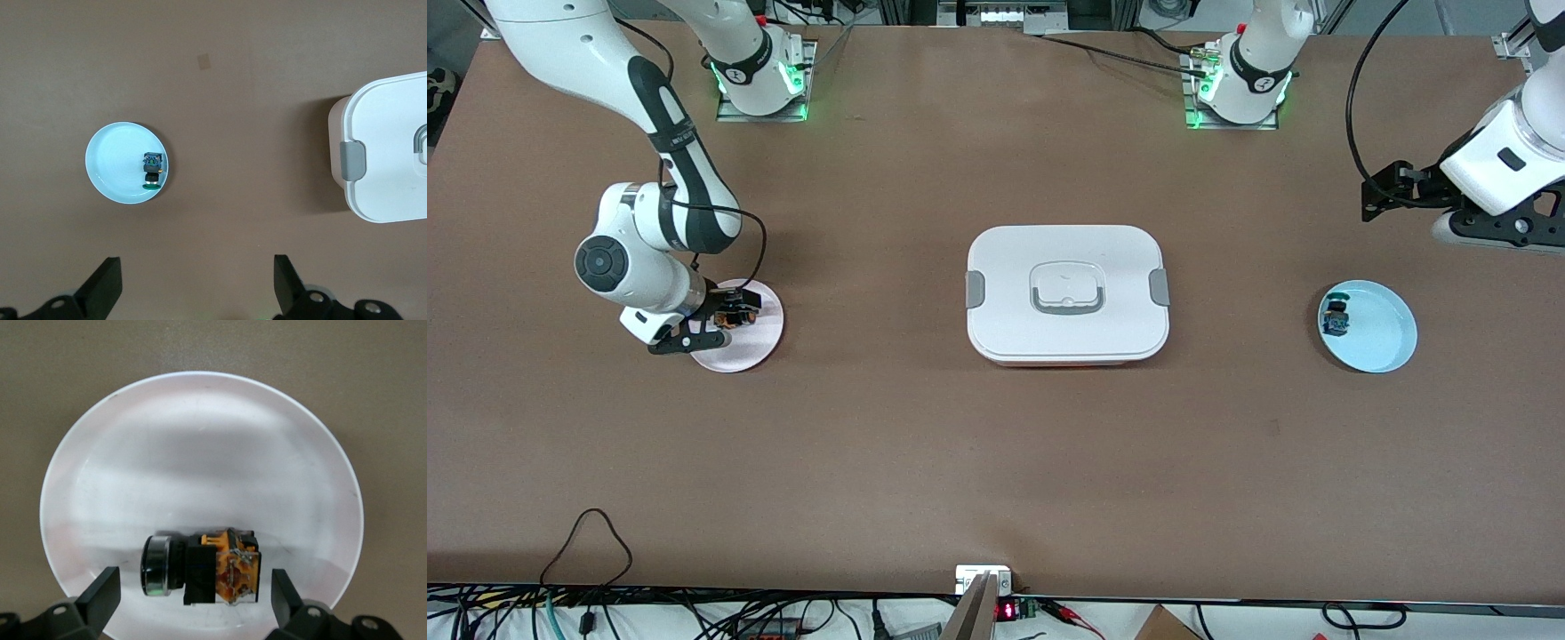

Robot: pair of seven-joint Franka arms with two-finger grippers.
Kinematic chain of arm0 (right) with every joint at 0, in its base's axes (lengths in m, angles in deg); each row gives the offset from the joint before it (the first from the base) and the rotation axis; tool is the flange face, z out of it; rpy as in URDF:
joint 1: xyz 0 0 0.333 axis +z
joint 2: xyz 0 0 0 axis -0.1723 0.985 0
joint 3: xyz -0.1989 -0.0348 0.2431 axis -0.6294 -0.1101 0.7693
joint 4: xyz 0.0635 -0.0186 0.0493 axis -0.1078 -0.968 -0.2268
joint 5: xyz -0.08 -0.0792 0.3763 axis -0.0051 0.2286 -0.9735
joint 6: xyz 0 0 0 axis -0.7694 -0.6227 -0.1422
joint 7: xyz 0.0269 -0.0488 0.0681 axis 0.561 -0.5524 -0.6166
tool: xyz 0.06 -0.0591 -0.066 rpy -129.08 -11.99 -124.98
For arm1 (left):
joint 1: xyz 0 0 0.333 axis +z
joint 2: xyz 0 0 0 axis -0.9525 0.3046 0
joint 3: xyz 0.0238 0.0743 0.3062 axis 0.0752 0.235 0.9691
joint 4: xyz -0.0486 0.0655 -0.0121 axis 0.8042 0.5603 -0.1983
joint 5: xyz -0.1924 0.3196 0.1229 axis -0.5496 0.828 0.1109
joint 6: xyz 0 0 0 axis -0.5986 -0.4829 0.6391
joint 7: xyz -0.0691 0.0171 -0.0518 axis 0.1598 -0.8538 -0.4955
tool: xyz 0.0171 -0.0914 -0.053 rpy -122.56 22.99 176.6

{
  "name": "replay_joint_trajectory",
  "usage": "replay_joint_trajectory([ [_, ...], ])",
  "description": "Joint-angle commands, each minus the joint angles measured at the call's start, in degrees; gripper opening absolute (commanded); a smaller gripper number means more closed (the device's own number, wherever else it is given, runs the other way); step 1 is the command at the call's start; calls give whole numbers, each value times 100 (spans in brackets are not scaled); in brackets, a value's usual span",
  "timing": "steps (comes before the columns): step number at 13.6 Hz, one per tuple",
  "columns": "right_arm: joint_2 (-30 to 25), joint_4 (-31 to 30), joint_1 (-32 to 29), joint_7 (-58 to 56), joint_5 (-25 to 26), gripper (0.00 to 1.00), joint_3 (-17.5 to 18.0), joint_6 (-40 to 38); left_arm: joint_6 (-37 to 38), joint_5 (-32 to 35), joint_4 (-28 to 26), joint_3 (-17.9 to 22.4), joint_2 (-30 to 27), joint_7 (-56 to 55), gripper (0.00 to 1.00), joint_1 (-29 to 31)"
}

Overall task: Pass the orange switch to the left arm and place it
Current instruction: 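Close the right gripper on the orange switch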

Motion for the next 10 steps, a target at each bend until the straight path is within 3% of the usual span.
replay_joint_trajectory([
  [1,45,-63,-71,-308,-87,100,17,195,90,108,159,11,67,91,100,-18],
  [8,168,-54,-45,-317,-87,100,17,221,99,100,150,20,67,99,100,-9],
  [9,160,-54,-45,-308,-96,93,17,213,99,100,150,20,67,91,100,-9],
  [10,159,-45,-45,-299,-96,71,17,186,99,100,150,20,67,91,100,-9],
])
